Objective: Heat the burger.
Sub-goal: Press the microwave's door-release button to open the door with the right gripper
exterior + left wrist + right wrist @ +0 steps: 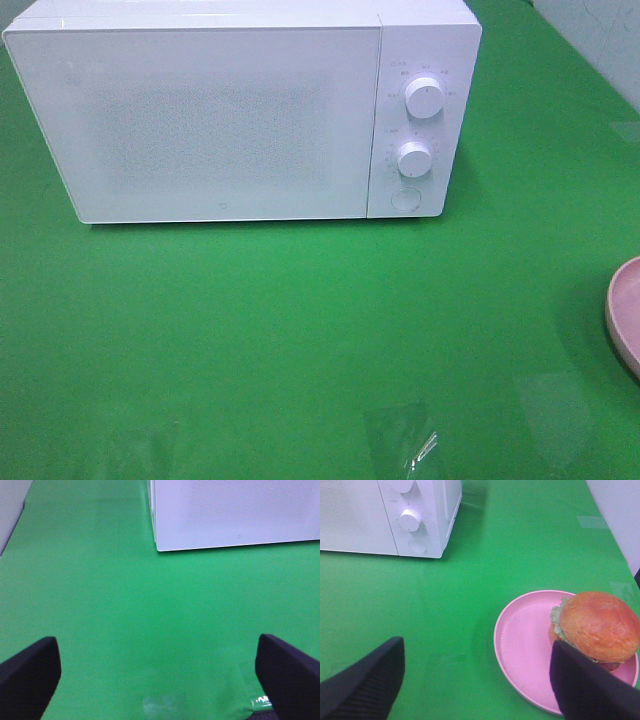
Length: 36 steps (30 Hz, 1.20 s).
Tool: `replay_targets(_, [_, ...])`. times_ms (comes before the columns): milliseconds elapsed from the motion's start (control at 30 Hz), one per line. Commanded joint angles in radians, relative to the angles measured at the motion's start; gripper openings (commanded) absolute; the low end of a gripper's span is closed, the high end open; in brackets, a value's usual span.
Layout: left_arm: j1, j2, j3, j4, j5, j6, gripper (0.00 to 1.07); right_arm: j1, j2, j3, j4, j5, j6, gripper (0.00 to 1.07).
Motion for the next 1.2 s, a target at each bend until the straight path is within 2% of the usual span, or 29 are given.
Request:
replay_targets(33, [0.002,-0.023,0.002,-0.006,-0.018,0.001,0.98,-0.001,-0.027,0.002,-0.004,-0.010,0.008,0.76])
replay_targets(600, [0.002,-0.023,0.002,-0.006,-0.018,0.001,0.98,-0.001,-0.026,-0.013,-0.004,-0.031,0.008,0.76])
replay_targets(833, [0.002,-0.023,0.002,-0.006,-0.018,0.001,0.98,-0.001,0.067,-0.022,-0.003,-0.140,0.008,0.76])
replay_targets(1200, [0.002,-0.023,0.002,-0.006,-0.018,0.001,0.98,-0.001,0.203,0.034,-0.003,-0.406,0.008,0.76])
